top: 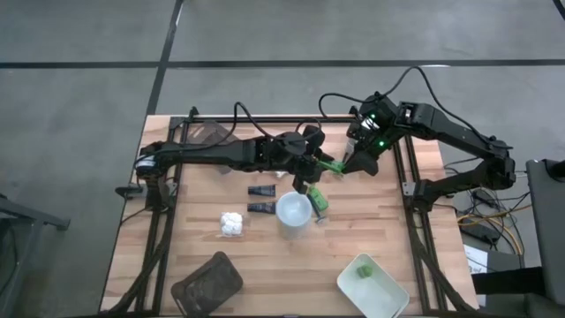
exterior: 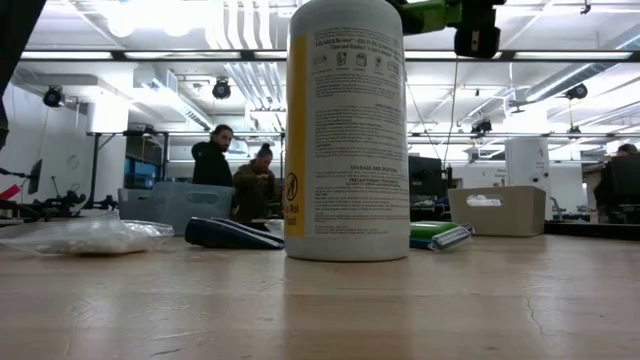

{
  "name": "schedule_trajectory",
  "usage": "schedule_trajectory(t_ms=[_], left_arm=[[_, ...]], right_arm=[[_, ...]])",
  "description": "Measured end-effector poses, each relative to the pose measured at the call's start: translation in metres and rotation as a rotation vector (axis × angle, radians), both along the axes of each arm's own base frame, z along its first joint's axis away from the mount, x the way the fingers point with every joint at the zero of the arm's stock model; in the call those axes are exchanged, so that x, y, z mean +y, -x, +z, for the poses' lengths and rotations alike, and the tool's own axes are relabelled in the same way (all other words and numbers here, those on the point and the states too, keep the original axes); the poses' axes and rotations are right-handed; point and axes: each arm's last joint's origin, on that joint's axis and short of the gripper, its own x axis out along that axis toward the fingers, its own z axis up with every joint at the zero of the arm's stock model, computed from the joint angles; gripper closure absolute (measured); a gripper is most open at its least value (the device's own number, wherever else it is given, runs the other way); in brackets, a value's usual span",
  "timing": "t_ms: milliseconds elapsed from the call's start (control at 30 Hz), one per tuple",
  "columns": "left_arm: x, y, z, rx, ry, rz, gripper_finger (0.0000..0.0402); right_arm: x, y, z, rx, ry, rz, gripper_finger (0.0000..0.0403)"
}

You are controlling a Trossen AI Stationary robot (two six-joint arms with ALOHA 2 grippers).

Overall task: Pick & Place Travel size toiletries
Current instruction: Put the green shampoo into the white bin

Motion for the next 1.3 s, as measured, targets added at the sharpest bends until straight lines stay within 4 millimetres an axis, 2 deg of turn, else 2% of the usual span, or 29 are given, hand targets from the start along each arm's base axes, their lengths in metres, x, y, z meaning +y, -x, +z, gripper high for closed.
schedule_trajectory(t_ms=[167, 367, 567, 700, 933, 1300], left_arm=[[-0.001, 0.001, -0.003, 0.031, 0.048, -0.002, 0.0292], [0.004, 0.006, -0.005, 0.062, 0.203, 0.048, 0.0289], [0.014, 0.012, 0.002, 0.012, 0.392, 0.153, 0.0289], [0.024, 0.019, 0.013, -0.061, 0.544, 0.231, 0.0288], [0.031, 0.027, 0.024, -0.119, 0.67, 0.28, 0.0287], [0.033, 0.027, 0.026, -0.147, 0.74, 0.306, 0.0287]], right_arm=[[-0.002, 0.0, 0.001, -0.021, 0.028, 0.002, 0.0243], [-0.006, 0.012, 0.008, -0.079, 0.115, 0.031, 0.0199], [-0.006, 0.019, 0.014, -0.175, 0.381, 0.147, 0.0169], [-0.009, 0.016, 0.016, -0.215, 0.54, 0.196, 0.0159], [-0.015, 0.006, 0.024, -0.334, 0.704, 0.219, 0.0164], [-0.016, 0.003, 0.029, -0.392, 0.778, 0.245, 0.0222]])
